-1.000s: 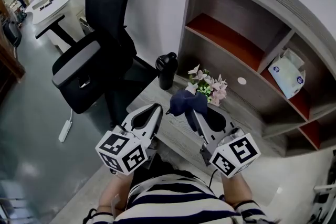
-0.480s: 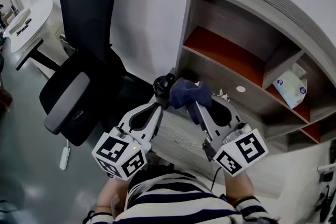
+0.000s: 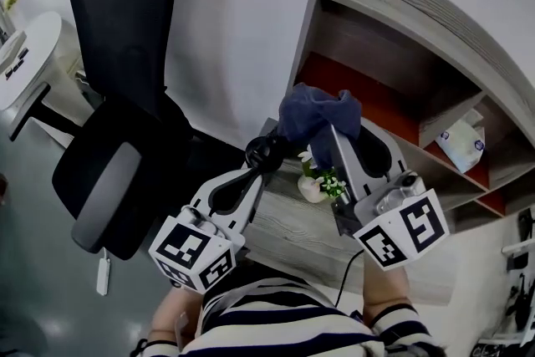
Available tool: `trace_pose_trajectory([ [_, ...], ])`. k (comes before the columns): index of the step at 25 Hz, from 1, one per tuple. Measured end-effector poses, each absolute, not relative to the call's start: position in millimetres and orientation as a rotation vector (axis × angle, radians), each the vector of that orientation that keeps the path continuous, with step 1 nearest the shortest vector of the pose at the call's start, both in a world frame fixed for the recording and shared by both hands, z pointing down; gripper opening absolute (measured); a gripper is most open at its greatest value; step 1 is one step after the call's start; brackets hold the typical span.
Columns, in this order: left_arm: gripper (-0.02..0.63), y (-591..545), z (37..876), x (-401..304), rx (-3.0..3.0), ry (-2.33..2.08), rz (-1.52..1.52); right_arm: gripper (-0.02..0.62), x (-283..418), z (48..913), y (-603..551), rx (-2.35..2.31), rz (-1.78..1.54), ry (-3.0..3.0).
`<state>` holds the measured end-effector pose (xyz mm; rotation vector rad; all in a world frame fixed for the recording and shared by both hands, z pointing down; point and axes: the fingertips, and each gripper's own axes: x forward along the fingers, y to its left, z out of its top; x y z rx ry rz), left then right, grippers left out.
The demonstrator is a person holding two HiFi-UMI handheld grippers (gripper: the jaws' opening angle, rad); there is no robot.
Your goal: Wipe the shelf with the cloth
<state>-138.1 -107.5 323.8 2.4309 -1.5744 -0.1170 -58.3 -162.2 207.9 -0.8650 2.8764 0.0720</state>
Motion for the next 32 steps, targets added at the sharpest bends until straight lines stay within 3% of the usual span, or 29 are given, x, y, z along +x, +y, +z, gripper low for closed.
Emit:
trace_pose_trajectory([
  [16,0.031,-126.3,327.7,-166.3,2.489,-1.447,-0.178,0.057,-94.1,116.7,-211.2,-1.038,0.360,2.603],
  [32,0.031,-141.1,327.5,-156.4,2.479,-1.415,-0.204,0.057,-102.7,152.5,-255.2,-1.140,0.351,2.639],
])
